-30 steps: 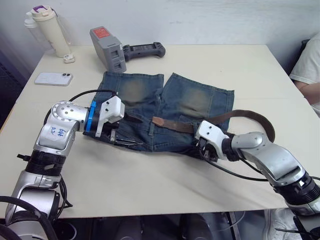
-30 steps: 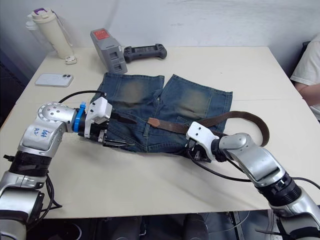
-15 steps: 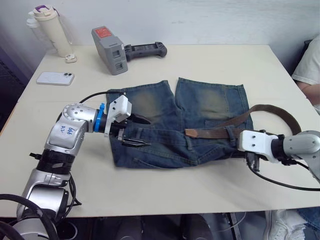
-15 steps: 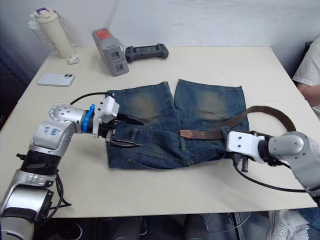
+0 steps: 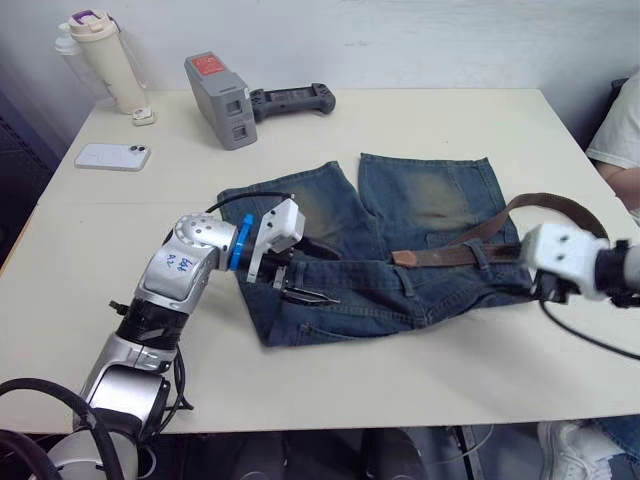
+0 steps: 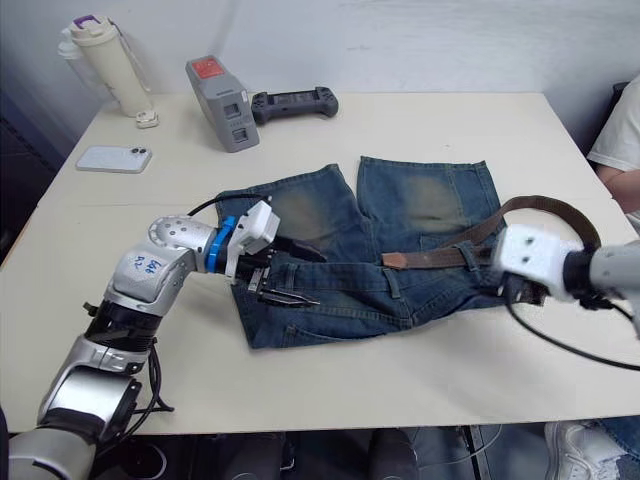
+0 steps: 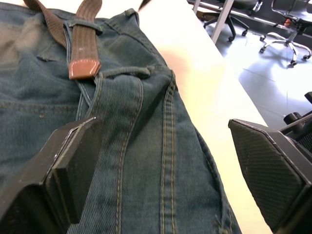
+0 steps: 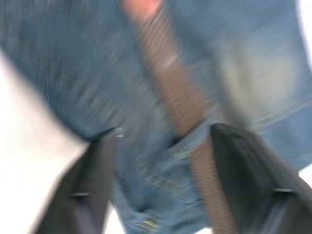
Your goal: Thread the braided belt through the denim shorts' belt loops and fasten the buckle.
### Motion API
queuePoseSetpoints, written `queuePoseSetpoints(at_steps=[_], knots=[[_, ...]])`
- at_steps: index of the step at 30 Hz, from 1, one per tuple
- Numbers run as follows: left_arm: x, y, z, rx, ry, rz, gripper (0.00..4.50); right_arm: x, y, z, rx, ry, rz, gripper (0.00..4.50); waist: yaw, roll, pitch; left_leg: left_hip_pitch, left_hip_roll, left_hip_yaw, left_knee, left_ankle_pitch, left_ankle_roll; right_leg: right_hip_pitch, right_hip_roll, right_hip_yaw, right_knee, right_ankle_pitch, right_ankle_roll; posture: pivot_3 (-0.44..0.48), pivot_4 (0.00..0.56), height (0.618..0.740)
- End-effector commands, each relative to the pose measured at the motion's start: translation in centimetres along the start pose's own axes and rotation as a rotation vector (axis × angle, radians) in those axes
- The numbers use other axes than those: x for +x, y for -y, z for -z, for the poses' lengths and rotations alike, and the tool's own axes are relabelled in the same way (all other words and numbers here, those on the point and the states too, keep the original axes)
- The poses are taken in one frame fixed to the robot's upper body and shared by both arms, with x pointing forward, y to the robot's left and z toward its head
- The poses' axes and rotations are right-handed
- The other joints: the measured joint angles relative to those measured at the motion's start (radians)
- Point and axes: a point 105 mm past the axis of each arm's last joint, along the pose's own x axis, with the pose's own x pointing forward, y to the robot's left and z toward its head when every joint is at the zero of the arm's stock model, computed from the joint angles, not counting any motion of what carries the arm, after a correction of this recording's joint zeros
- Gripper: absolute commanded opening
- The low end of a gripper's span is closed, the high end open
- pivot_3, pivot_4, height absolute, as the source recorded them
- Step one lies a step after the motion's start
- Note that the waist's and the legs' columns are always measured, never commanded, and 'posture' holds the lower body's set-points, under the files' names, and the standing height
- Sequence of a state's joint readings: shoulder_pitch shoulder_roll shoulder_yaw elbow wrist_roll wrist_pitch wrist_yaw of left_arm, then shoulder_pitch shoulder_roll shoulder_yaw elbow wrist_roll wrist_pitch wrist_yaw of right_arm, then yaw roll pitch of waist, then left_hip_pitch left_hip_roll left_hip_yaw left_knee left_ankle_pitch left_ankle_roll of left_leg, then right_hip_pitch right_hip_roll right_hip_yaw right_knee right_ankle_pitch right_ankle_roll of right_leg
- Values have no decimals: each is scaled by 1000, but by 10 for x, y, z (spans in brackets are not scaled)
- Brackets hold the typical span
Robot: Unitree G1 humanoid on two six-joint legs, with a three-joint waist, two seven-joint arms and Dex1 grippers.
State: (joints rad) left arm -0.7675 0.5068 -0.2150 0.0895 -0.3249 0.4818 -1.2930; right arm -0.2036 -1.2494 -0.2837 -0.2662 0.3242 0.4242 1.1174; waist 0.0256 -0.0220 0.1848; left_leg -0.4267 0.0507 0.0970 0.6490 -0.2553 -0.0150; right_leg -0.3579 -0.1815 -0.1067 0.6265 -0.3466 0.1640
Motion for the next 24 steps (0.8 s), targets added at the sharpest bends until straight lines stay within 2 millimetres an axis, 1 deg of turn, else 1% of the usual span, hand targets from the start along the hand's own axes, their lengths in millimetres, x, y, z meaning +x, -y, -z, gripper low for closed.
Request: queuePoseSetpoints(at_steps=[1, 2, 5, 6, 7, 8, 9, 11, 13, 15, 17, 18, 21, 24], knots=[[2, 0, -11, 37, 21, 12, 4500, -14, 3, -23, 146, 129, 95, 4451, 1, -1, 0, 0, 0, 0, 0, 0, 0, 1, 0, 0, 0, 0, 0, 0, 150, 740], [3, -1, -10, 42, 15, 10, 4500, -11, 2, -29, 236, 206, 135, 4451, 0, -3, -1, 0, 0, -1, 0, 0, 0, 1, 0, 0, 0, 0, 0, 0, 150, 740], [7, -4, -6, 51, -18, -12, 4500, 5, -2, -37, 540, 386, 250, 4451, -5, -3, -1, 0, 0, -1, 1, 0, 0, 1, 0, -1, 0, 0, 0, 0, 150, 740], [8, -4, -6, 57, -21, -14, 4500, 11, -3, -37, 652, 438, 280, 4451, -6, -3, -1, 1, 1, -2, 1, 0, -1, 1, 0, -1, 1, 0, 0, 0, 150, 740], [8, -4, -6, 62, -22, -15, 4500, 14, -5, -38, 727, 467, 295, 4451, -6, -3, -1, 0, 1, -2, 1, 1, -1, 1, 0, 0, 1, 0, 0, 0, 150, 740], [9, -4, -7, 59, -20, -19, 4500, 20, -8, -31, 851, 459, 315, 4451, -6, -2, -1, 1, 0, -2, 0, 1, -1, 0, 0, 0, 1, 0, 0, 0, 150, 740], [10, -7, -7, 70, -26, -43, 4500, 30, -15, -22, 1041, 484, 314, 4451, -4, -2, -1, 0, 0, -2, -1, 1, -2, 0, 0, 0, 1, 0, 0, 0, 150, 740], [12, -12, -9, 68, -18, -82, 4500, 52, -36, -19, 1351, 584, 254, 4451, -3, -2, -1, 0, 1, -3, -1, 1, -2, 0, 1, -1, 1, 0, 0, 0, 150, 740], [14, -10, -13, 54, 4, -78, 4500, 61, -49, -19, 1580, 646, 236, 4451, 1, -1, 0, 0, 1, -4, -2, 1, -2, 1, 1, -4, 1, 0, -1, 0, 150, 740], [16, -5, -16, 42, 21, -59, 4500, 63, -56, -17, 1766, 653, 238, 4451, -2, 1, 1, -2, 0, -3, -3, 1, -2, -1, 0, -3, 1, 0, -1, 0, 150, 740], [15, -3, -20, 32, 40, -58, 4500, 61, -60, -15, 1890, 645, 226, 4451, -7, 2, 1, -2, -1, -1, -1, 1, -1, -2, -2, -2, 1, 0, -1, 0, 150, 740], [15, -4, -22, 29, 48, -63, 4500, 61, -61, -16, 1925, 639, 215, 4451, -9, 2, 1, -2, -1, -1, -1, 1, -1, -1, -1, -2, 1, 0, 0, 0, 150, 740], [14, -7, -29, 28, 65, -99, 4500, 58, -56, -10, 2061, 686, 236, 4451, -23, 2, 1, 1, 0, -1, -2, 1, -1, 0, 0, -1, 2, 0, 0, 0, 150, 740], [13, -10, -29, 32, 61, -124, 4500, 57, -51, -8, 2101, 710, 257, 4451, -30, 2, 1, 1, 0, -1, -4, 2, -1, -2, 0, 0, 2, 0, 0, 0, 150, 740]])
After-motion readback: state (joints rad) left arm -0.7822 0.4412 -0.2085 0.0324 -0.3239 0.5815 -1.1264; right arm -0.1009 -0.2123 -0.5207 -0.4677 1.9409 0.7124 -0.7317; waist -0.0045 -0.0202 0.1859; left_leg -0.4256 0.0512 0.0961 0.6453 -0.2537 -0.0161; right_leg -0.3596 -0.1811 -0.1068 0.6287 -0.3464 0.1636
